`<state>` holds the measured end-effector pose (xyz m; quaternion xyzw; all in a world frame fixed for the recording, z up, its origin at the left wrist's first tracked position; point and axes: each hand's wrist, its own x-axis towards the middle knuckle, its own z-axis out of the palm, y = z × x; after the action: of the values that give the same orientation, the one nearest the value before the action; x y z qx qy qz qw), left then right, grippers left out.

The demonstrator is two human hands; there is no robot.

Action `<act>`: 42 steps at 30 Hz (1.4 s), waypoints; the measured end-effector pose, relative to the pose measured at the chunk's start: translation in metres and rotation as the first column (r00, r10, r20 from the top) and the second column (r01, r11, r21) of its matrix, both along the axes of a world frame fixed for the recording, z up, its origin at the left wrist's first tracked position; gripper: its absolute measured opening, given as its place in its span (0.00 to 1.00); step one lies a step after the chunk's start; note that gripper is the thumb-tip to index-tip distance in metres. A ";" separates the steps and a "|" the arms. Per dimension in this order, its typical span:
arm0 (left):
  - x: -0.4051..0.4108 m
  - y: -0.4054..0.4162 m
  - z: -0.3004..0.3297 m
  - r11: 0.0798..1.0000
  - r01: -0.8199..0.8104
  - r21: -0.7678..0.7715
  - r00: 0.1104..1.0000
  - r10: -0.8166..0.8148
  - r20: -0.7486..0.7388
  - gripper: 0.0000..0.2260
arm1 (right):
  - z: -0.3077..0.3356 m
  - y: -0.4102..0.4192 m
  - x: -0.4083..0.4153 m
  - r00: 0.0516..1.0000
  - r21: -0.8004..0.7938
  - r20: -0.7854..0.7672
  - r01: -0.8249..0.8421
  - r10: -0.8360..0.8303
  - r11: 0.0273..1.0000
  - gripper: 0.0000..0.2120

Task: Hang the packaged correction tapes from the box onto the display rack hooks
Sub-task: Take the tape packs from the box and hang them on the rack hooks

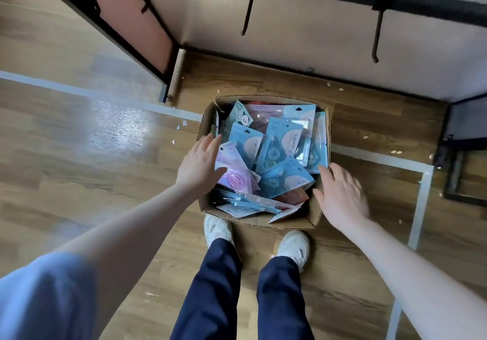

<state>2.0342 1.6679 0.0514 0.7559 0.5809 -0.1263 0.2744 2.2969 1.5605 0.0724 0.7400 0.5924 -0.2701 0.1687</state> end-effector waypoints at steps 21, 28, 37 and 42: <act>-0.013 0.018 -0.085 0.990 -0.140 0.000 0.979 0.139 0.149 0.09 | -0.080 0.006 -0.012 0.965 0.005 -0.187 0.186 -0.182 0.982 0.08; -0.014 0.026 -0.055 0.993 0.115 0.037 0.961 -0.121 0.250 0.07 | -0.058 0.010 -0.013 0.960 0.075 -0.216 0.197 -0.177 0.977 0.11; 0.003 0.037 -0.001 0.974 0.206 0.095 0.946 -0.223 0.234 0.07 | -0.009 0.026 -0.003 0.971 0.202 -0.214 0.151 -0.107 0.968 0.09; 0.008 0.044 0.043 0.957 0.234 0.173 0.951 -0.262 0.161 0.08 | 0.027 0.037 0.005 0.988 0.223 -0.126 0.112 -0.085 0.968 0.11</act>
<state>2.0422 1.7119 0.0940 0.8500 0.4613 -0.0456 0.2501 2.3016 1.5973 0.0996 0.7662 0.5909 -0.2501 0.0342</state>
